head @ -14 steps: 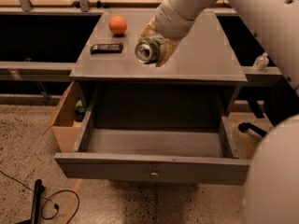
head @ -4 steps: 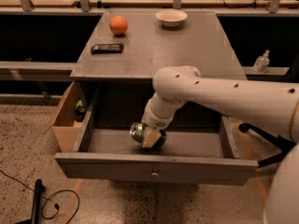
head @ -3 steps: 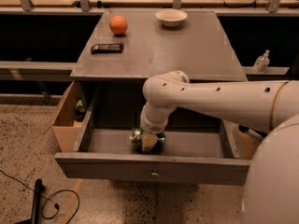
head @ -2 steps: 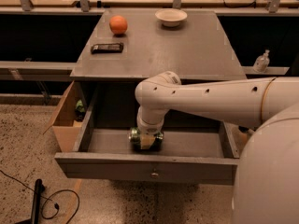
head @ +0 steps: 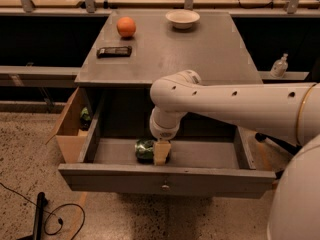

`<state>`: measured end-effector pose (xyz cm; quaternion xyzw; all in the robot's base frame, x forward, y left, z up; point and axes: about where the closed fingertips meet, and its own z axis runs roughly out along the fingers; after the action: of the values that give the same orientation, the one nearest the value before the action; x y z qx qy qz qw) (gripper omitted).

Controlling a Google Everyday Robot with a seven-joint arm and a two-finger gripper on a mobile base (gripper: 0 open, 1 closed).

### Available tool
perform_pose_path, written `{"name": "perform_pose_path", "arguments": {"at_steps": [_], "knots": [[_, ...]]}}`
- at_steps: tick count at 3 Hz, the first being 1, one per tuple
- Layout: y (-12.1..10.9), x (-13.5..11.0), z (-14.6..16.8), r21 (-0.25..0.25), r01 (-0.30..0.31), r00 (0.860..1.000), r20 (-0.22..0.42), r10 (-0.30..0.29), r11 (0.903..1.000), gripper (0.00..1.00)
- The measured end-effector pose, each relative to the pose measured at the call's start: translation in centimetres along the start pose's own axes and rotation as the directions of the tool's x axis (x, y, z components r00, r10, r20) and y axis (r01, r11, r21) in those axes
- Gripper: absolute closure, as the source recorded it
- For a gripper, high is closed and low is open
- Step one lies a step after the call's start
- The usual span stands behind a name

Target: Place green can into top drawer

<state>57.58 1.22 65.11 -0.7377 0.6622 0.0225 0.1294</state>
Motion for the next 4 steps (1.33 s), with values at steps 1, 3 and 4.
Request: {"name": "perform_pose_path", "arguments": {"at_steps": [1,3,4], "knots": [[0.0,-0.3,-3.6,0.047,-0.022,0.996,0.087,0.018,0.9986,0.18],[0.3,0.2,-14.1,0.218,-0.062,0.963,0.270,0.001,0.9741,0.65],[0.9,-0.3,-19.5,0.338,-0.092,0.924,0.380,-0.046,0.9365,0.87]]}}
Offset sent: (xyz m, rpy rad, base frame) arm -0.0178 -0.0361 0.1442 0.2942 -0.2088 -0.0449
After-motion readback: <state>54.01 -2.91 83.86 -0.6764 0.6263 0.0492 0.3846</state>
